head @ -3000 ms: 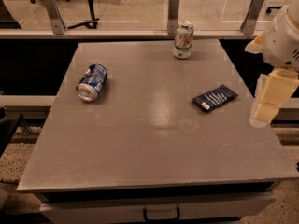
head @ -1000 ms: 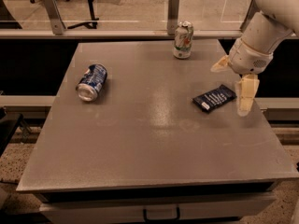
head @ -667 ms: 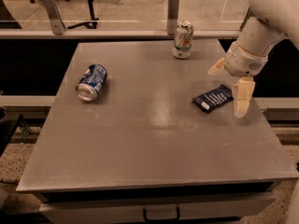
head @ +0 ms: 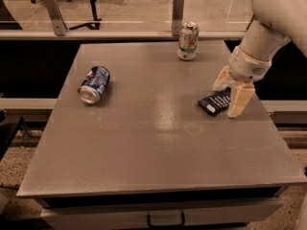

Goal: Pick rxbar blueberry

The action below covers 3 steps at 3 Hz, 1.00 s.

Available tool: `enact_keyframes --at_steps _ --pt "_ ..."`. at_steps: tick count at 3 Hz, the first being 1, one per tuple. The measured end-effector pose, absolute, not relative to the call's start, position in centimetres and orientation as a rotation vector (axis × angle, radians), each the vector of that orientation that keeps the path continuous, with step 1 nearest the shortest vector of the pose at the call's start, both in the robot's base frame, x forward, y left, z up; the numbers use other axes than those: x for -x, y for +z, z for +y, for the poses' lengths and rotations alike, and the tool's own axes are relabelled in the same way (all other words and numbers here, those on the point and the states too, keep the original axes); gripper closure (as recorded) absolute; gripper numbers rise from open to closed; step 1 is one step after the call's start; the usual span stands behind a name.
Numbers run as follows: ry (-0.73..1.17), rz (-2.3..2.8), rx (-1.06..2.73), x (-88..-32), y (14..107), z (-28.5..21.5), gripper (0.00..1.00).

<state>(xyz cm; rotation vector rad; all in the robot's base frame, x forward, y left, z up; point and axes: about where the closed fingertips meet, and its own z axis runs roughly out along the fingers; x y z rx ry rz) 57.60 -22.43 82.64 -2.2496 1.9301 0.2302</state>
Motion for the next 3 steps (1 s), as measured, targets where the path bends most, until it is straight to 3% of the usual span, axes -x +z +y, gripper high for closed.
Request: enact_keyframes --at_steps 1,2,3 --pt "0.232 1.931 2.249 -57.5 83.2 -22.3 0.78" --pt "0.232 1.931 2.249 -57.5 83.3 -22.3 0.98" --pt "0.258 1.943 2.204 -56.0 84.7 -20.6 1.00"
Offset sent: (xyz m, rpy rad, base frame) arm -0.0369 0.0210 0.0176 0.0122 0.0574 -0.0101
